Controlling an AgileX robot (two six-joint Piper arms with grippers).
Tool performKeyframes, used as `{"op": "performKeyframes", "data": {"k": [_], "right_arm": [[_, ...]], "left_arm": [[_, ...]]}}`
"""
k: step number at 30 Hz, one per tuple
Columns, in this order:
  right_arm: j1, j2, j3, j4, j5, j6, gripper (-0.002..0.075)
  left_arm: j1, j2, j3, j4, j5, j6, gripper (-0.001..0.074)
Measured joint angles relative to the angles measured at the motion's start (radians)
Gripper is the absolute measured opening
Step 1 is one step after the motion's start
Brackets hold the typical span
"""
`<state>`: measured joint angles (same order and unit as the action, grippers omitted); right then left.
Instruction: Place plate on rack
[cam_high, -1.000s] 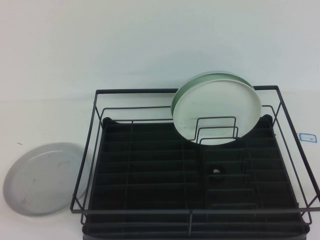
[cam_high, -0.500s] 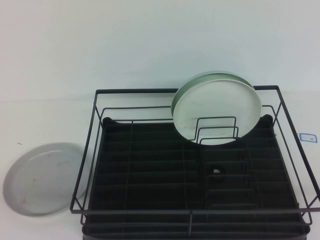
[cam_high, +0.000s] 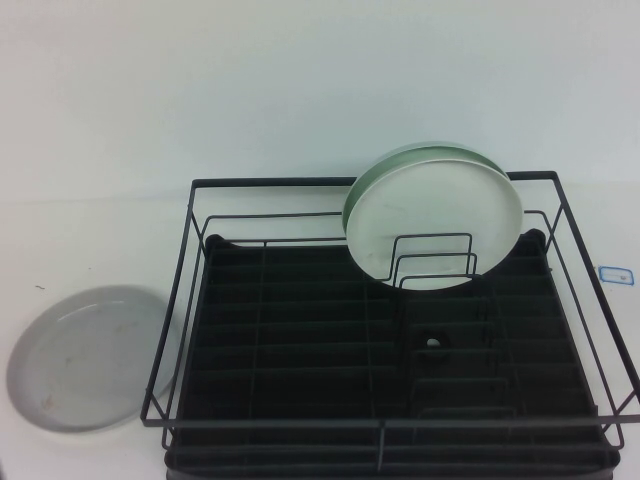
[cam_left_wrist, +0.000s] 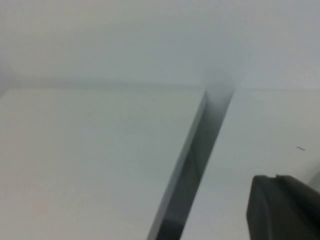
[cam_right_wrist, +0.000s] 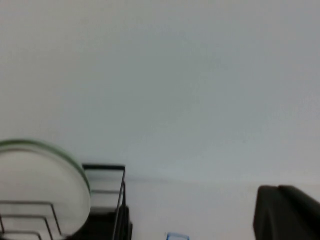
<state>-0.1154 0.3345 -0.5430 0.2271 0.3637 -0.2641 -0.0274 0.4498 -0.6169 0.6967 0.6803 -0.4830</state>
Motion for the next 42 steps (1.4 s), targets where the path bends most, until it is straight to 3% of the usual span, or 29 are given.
{"op": "performKeyframes", "data": {"k": [4, 9, 16, 19, 23, 27, 30, 34, 37, 42], "right_arm": [[0.000, 0.161, -0.112, 0.001, 0.160, -0.016, 0.0019], [0.000, 0.300, -0.187, 0.032, 0.324, -0.019, 0.0019], [0.000, 0.328, -0.193, 0.051, 0.459, -0.055, 0.0019], [0.023, 0.328, -0.193, 0.072, 0.514, -0.059, 0.0019], [0.051, 0.328, -0.193, 0.102, 0.587, -0.091, 0.0019], [0.052, 0.328, -0.193, 0.106, 0.660, -0.116, 0.0019], [0.052, 0.328, -0.193, 0.114, 0.697, -0.125, 0.0019], [0.052, 0.328, -0.193, 0.134, 0.707, -0.125, 0.0019], [0.052, 0.328, -0.193, 0.151, 0.707, -0.125, 0.0019], [0.052, 0.328, -0.193, 0.159, 0.707, -0.133, 0.0019]], "left_arm": [[-0.062, 0.106, 0.000, -0.004, -0.032, -0.086, 0.0002], [-0.068, 0.231, 0.000, -0.123, -0.088, -0.188, 0.0001], [-0.068, 0.399, 0.000, -0.397, -0.225, -0.009, 0.0001], [-0.050, 0.464, -0.008, -0.532, -0.254, 0.150, 0.0001], [0.016, 0.546, -0.052, -0.763, -0.259, 0.354, 0.0001], [0.155, 0.618, -0.114, -1.028, -0.239, 0.619, 0.0001], [0.248, 0.687, -0.194, -1.102, -0.157, 0.856, 0.0001], [0.306, 0.782, -0.268, -1.102, -0.054, 0.769, 0.0008], [0.299, 0.831, -0.274, -1.100, -0.044, 0.812, 0.0066], [0.297, 0.883, -0.274, -1.067, -0.046, 0.855, 0.0281]]}}
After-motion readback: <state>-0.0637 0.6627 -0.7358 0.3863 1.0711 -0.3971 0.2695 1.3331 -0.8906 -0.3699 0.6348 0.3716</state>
